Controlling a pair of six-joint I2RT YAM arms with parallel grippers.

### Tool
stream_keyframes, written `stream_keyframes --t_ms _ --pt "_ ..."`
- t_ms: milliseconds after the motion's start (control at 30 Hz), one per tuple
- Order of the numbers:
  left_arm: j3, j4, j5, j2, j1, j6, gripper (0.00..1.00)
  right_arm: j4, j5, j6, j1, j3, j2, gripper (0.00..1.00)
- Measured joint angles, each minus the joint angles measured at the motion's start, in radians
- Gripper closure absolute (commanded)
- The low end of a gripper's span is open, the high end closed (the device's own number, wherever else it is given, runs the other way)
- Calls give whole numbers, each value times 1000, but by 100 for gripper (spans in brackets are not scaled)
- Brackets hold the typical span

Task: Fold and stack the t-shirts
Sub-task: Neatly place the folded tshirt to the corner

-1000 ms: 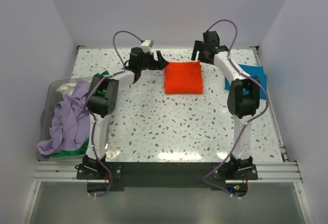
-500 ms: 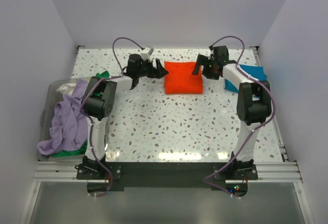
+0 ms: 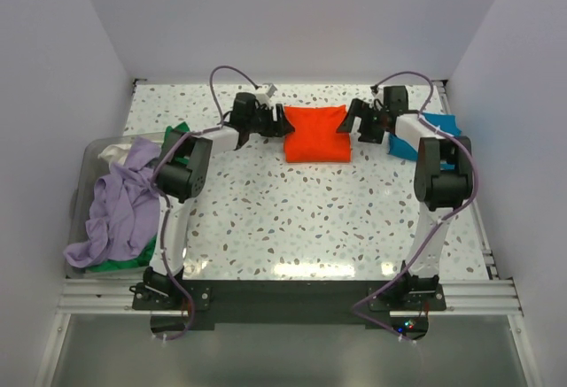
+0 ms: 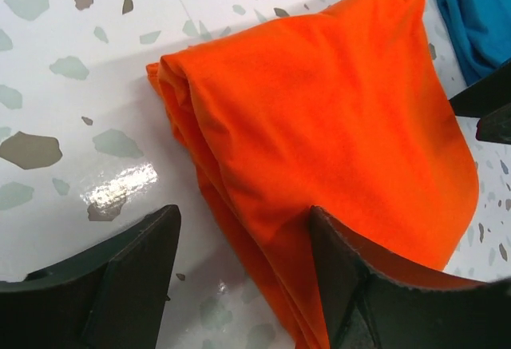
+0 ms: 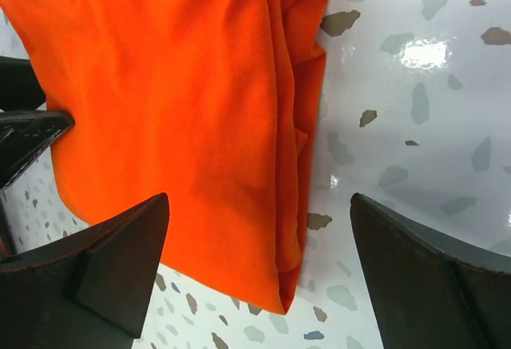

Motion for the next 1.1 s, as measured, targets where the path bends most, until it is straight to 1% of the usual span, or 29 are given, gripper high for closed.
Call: stream_keyframes --t_ms 33,67,133,167,333,367,433,700,900,933,1033,1067,1100 --pt "11 -17 -5 9 -2 3 35 2 -13 0 0 8 15 1" --pt "21 -32 -10 16 -2 4 40 2 -23 0 0 16 30 1" --pt "37 -51 -22 24 -2 6 47 2 -39 0 0 25 55 1" --pt "43 -60 -26 26 -2 8 53 2 -47 3 0 30 68 1" --pt "58 -101 -36 33 -3 14 69 4 -93 4 -2 81 108 2" --pt "68 -113 -35 38 -3 16 73 5 -102 4 -2 92 116 3" --pt "87 -130 -36 48 -3 20 78 6 -124 4 -2 100 127 5" --pt "122 -163 -35 67 -6 22 82 24 -230 7 1 134 175 16" --pt "143 -171 -34 80 -10 22 83 21 -263 6 22 174 211 28" --pt "145 -172 -34 80 -10 22 84 21 -268 6 27 178 216 33" --pt "148 -175 -35 82 -14 23 84 21 -274 5 39 191 232 41" --pt "150 -176 -35 83 -15 23 84 21 -272 4 43 192 234 49" --pt "153 -177 -35 84 -16 23 83 20 -269 3 45 192 235 54"
